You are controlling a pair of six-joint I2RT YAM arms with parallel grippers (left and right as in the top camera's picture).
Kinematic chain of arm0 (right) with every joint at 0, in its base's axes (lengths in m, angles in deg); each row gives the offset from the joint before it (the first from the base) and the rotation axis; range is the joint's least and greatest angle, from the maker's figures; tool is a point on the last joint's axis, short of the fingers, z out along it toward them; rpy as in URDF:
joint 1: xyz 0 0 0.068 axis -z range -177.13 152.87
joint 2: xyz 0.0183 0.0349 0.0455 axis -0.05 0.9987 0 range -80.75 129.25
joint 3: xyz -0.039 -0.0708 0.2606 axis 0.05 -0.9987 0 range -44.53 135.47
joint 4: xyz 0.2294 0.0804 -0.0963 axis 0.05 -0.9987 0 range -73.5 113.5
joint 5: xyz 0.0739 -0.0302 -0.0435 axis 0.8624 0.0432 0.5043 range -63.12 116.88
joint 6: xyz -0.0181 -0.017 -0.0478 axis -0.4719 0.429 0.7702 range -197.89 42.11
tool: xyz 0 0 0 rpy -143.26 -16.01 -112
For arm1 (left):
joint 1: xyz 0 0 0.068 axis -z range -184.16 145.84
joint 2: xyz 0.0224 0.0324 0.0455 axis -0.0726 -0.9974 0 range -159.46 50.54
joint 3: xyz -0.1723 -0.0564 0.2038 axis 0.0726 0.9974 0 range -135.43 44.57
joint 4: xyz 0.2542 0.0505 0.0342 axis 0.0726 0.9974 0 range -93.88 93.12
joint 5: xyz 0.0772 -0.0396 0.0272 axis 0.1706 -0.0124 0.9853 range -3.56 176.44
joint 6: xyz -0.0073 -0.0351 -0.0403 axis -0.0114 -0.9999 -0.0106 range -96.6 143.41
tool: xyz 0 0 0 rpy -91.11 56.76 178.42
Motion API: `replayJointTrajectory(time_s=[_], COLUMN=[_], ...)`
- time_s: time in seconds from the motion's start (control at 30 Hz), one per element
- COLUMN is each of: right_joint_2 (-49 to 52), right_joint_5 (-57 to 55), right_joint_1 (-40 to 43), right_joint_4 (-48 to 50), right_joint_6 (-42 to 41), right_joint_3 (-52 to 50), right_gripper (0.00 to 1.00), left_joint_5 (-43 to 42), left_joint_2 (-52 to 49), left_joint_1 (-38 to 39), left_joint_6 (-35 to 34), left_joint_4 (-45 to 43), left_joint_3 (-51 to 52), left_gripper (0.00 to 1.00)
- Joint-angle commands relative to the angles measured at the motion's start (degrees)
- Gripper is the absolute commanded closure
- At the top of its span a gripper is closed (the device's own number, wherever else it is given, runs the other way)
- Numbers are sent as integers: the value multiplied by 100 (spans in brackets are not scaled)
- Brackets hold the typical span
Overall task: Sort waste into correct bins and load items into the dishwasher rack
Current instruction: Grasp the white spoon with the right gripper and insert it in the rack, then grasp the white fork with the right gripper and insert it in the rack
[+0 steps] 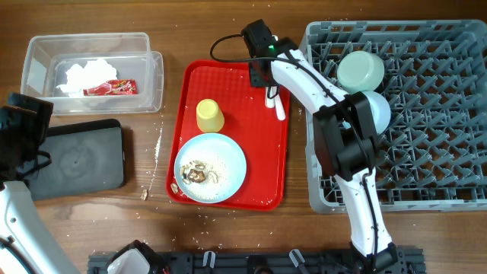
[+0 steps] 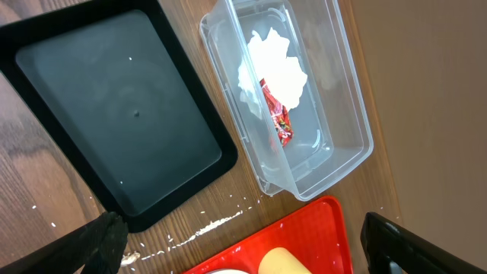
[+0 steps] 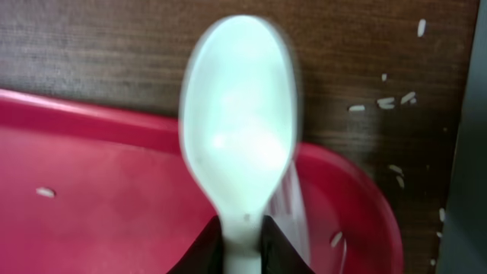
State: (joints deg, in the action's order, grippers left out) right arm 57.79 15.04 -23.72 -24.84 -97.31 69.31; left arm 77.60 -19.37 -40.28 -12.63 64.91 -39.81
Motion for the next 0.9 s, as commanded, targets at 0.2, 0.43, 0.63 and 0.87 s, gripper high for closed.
replayJointTrajectory(time_s=[0.2, 0.43, 0.63, 0.87], right_joint_2=[-2129, -2402, -2345, -2380], right_joint_5=[-151, 1768, 2096, 2859], right_joint_1=[293, 1633, 1777, 1078], right_joint_4=[-442, -1882, -1609, -1626], right_joint_6=[474, 2380, 2358, 1937], right_joint_3=[92, -2, -745, -741], right_gripper=[96, 96, 35, 33], left_joint_5=[13, 13, 13, 13], left_joint_2=[4, 4, 4, 4], left_joint_1=[-15, -15, -15, -15], left_joint_6=[90, 90, 90, 90], left_joint_4=[-17, -15, -15, -15], left_joint_3=[4, 4, 4, 4], left_gripper=[0, 0, 0, 0])
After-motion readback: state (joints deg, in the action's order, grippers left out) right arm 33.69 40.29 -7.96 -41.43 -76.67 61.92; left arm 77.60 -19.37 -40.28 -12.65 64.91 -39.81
